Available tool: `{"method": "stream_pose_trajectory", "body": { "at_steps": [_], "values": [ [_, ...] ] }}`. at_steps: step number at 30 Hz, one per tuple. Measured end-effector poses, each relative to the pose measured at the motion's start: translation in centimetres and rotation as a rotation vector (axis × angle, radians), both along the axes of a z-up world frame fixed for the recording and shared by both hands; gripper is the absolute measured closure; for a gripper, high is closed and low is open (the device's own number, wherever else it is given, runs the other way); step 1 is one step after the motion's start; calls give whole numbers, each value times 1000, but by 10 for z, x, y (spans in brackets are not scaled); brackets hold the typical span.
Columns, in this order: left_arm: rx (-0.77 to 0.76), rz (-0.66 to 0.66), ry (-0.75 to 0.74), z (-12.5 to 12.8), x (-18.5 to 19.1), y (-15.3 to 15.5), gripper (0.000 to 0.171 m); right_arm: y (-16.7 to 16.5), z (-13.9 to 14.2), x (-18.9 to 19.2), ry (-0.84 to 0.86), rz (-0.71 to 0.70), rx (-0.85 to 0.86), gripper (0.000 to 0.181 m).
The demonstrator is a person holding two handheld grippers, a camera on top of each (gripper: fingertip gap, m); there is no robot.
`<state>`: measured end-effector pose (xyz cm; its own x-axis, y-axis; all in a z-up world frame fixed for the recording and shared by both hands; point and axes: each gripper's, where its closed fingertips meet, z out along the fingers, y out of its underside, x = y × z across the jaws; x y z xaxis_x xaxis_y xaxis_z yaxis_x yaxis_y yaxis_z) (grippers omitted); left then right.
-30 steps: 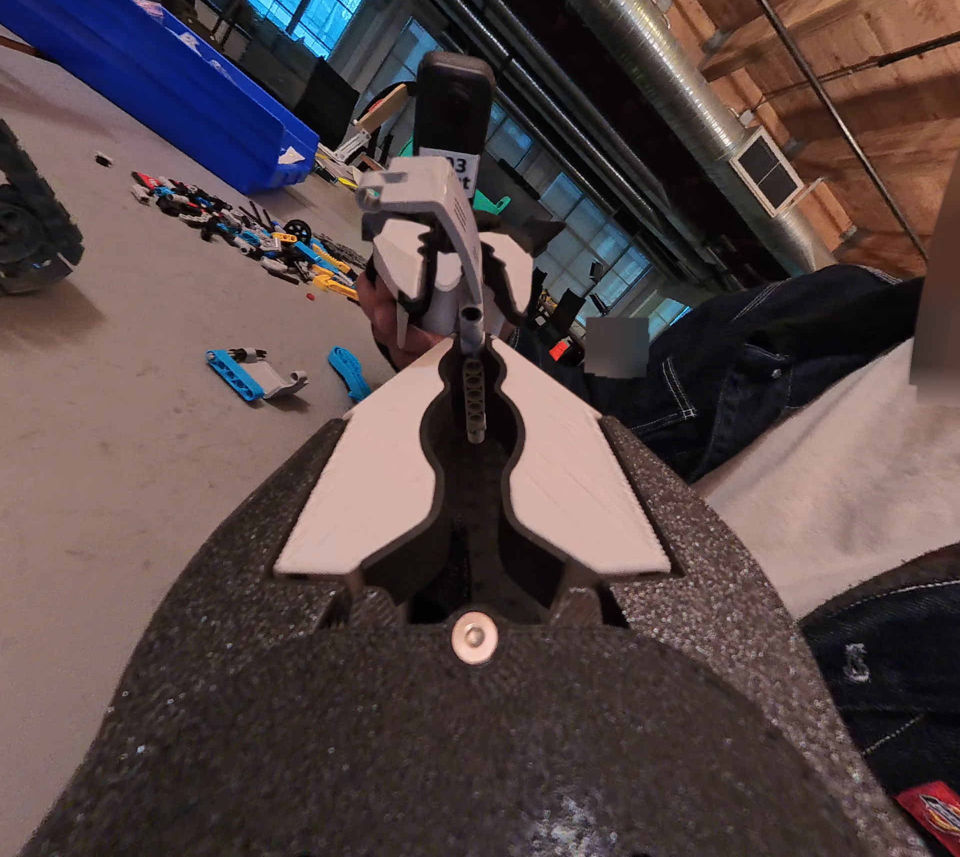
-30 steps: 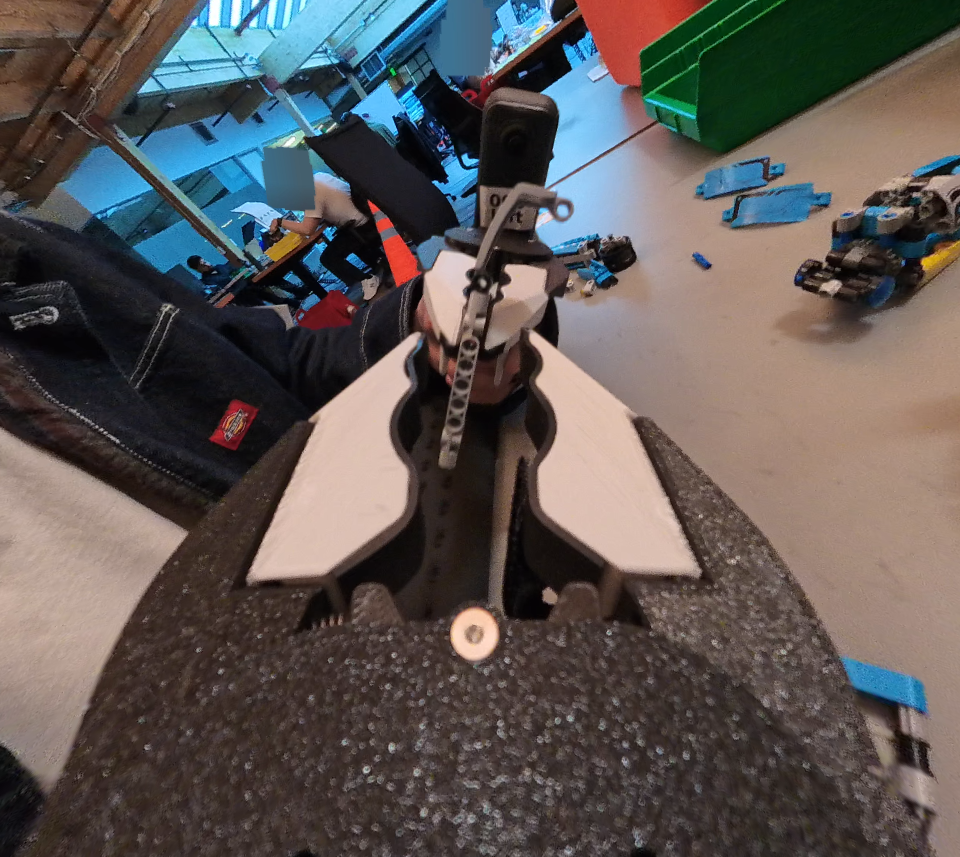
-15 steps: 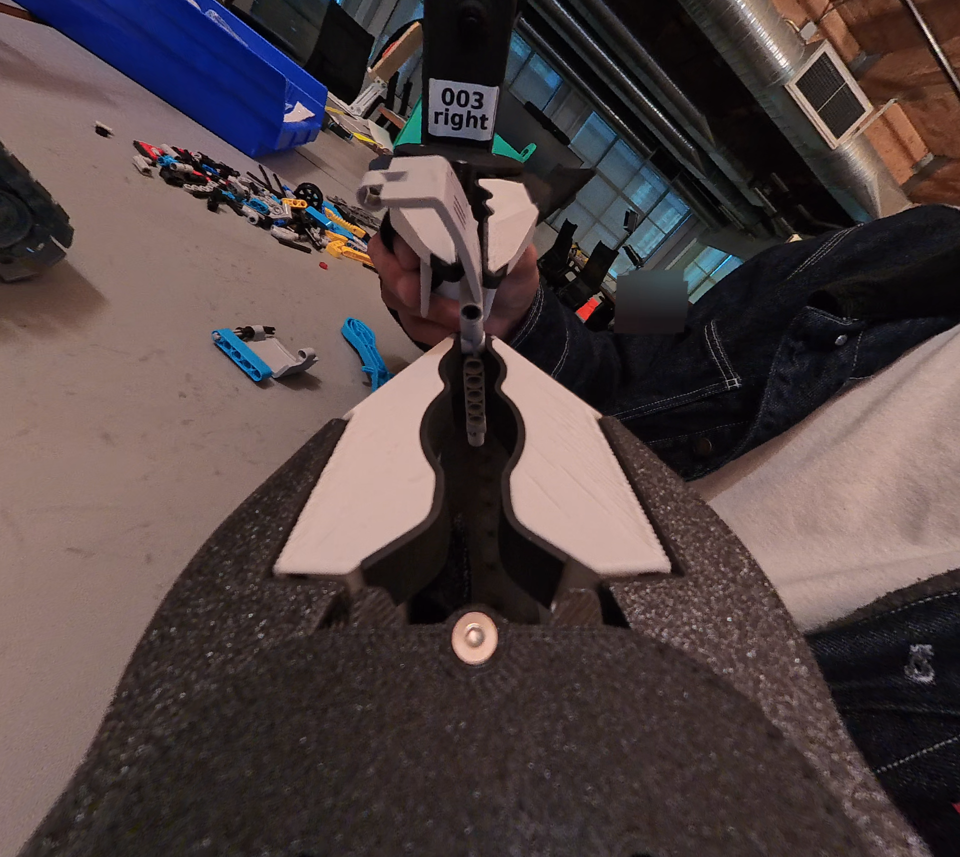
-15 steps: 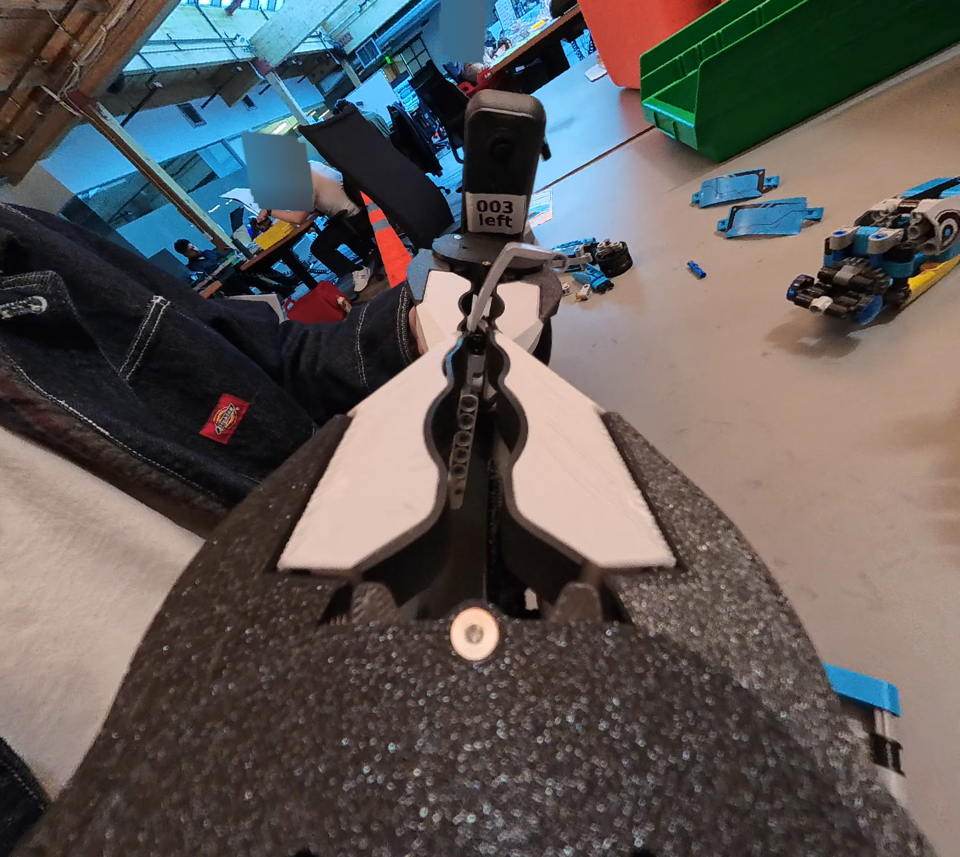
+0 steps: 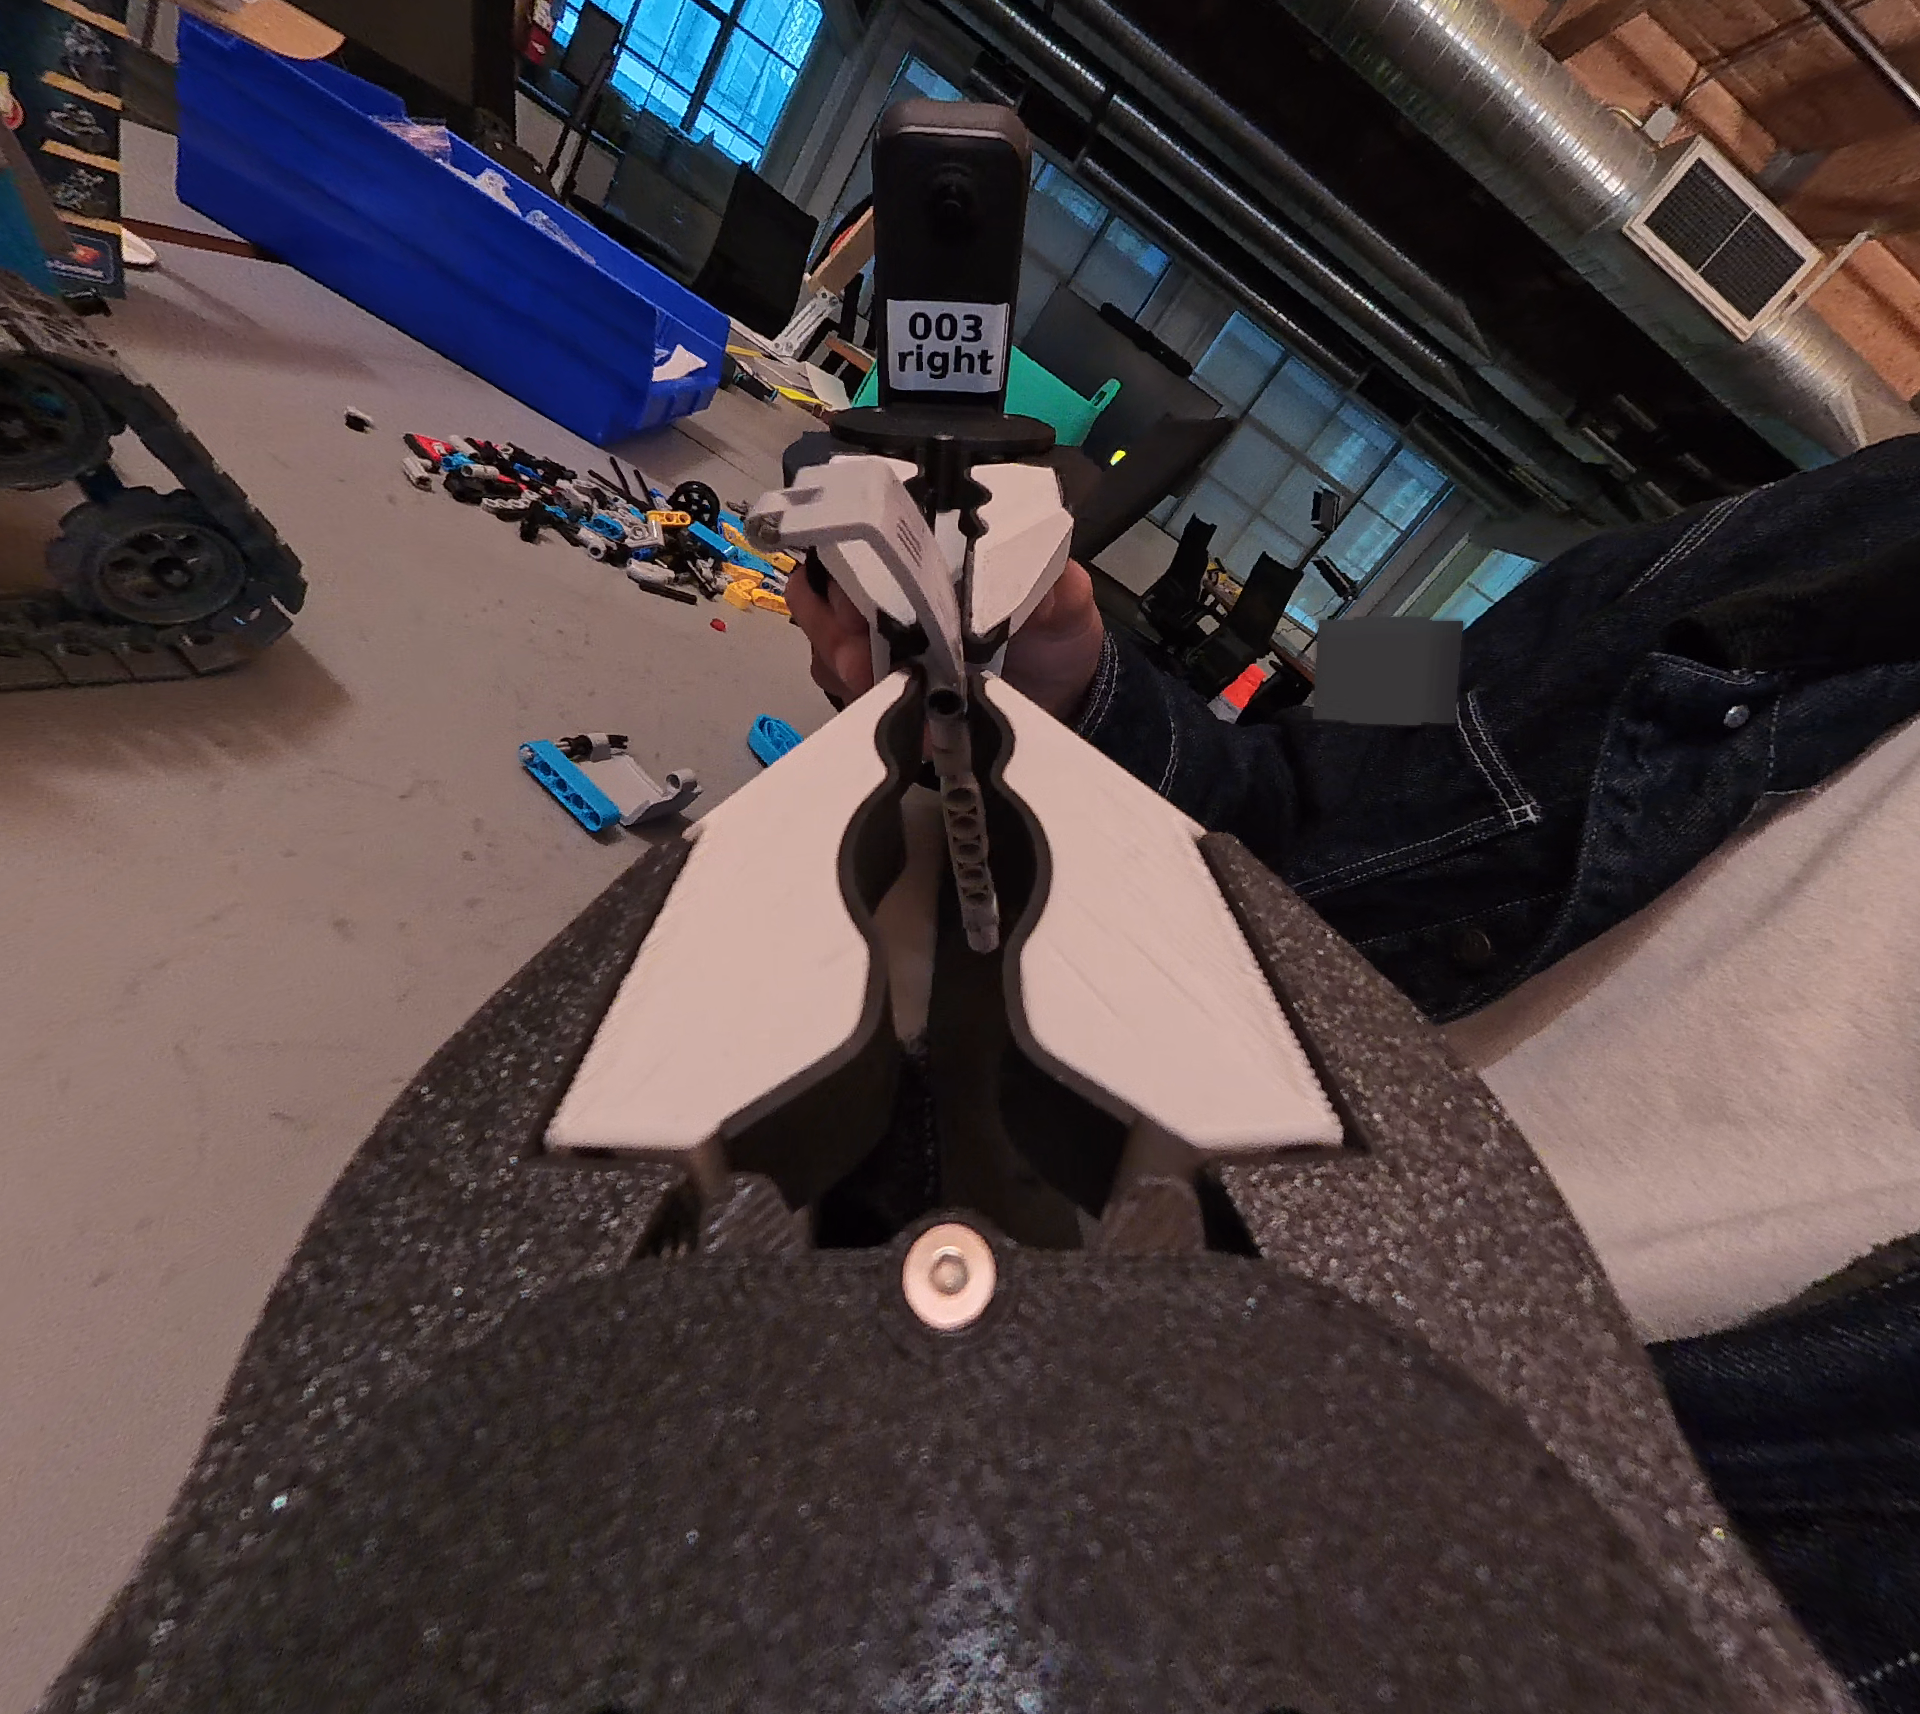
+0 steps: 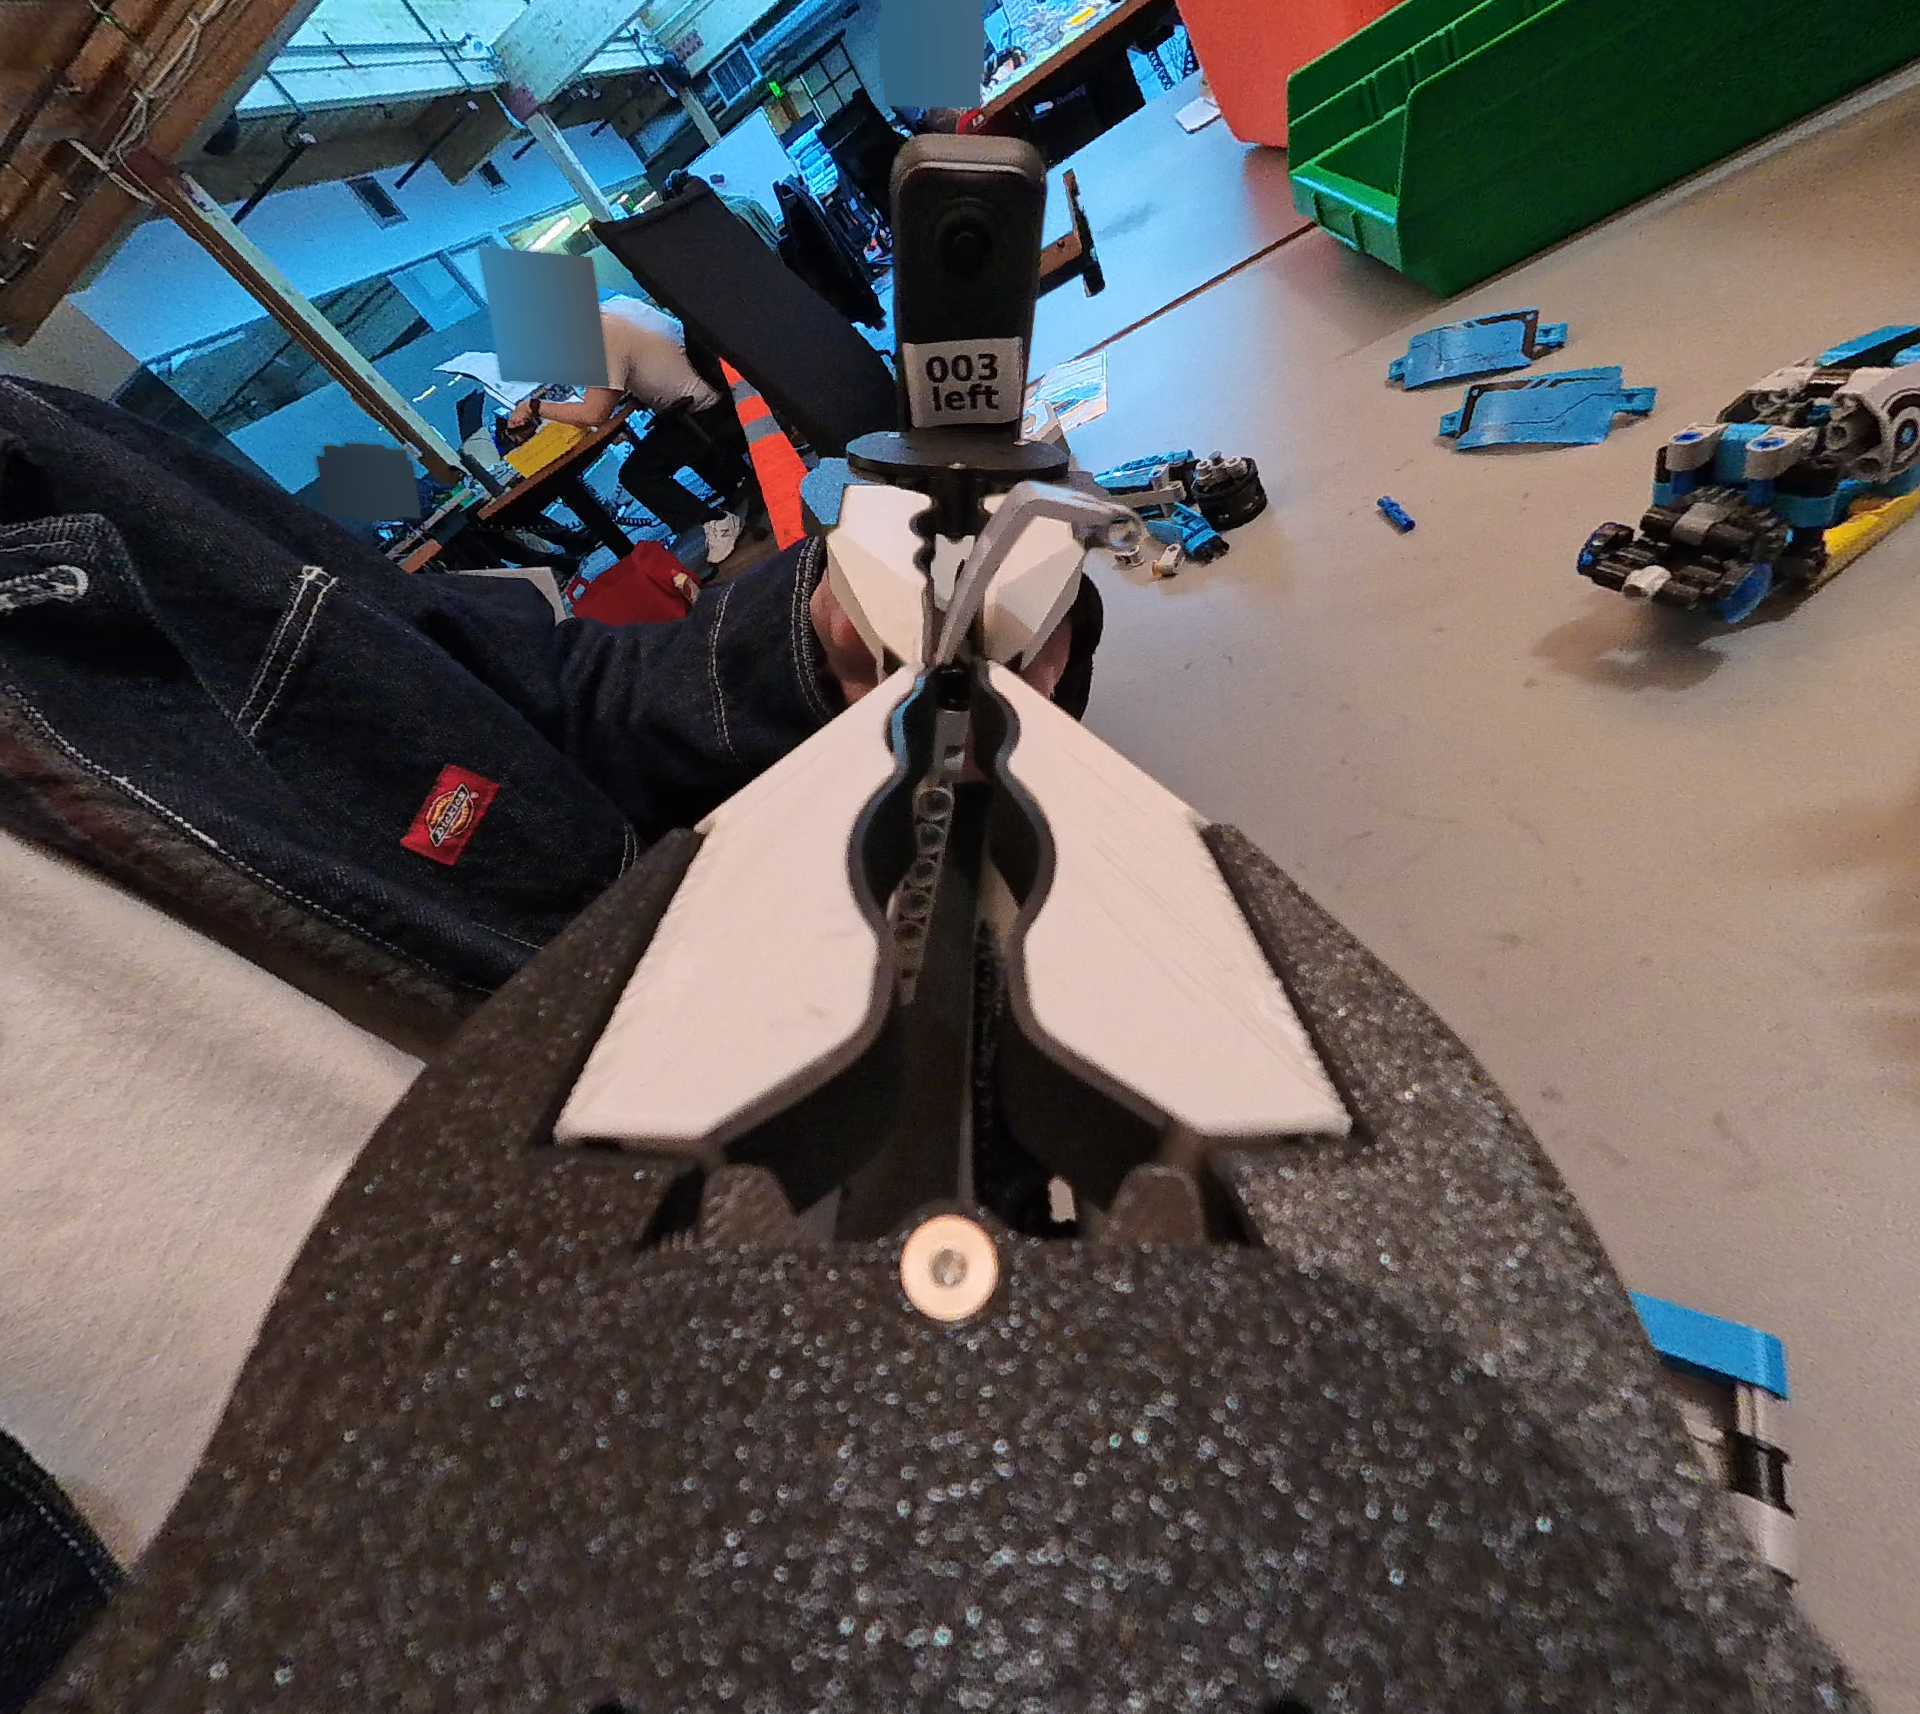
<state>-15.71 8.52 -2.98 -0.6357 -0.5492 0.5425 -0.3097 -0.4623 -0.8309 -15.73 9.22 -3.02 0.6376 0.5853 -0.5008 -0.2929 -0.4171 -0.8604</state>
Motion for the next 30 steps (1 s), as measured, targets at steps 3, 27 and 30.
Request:
{"method": "stream_pose_trajectory", "body": {
  "at_steps": [3, 27, 30],
  "values": [
    [-9, 11, -1, 1, 0, 2, 165, 1, -1, 1, 5, -4, -1, 177],
    [109, 183, -76, 5, 4, 11, 166, -53, -1, 101, 120, -192, 28, 178],
    [266, 202, -115, -1, 6, -2, 166, -42, -23, 92, 9, -209, -50, 177]
  ]
}}
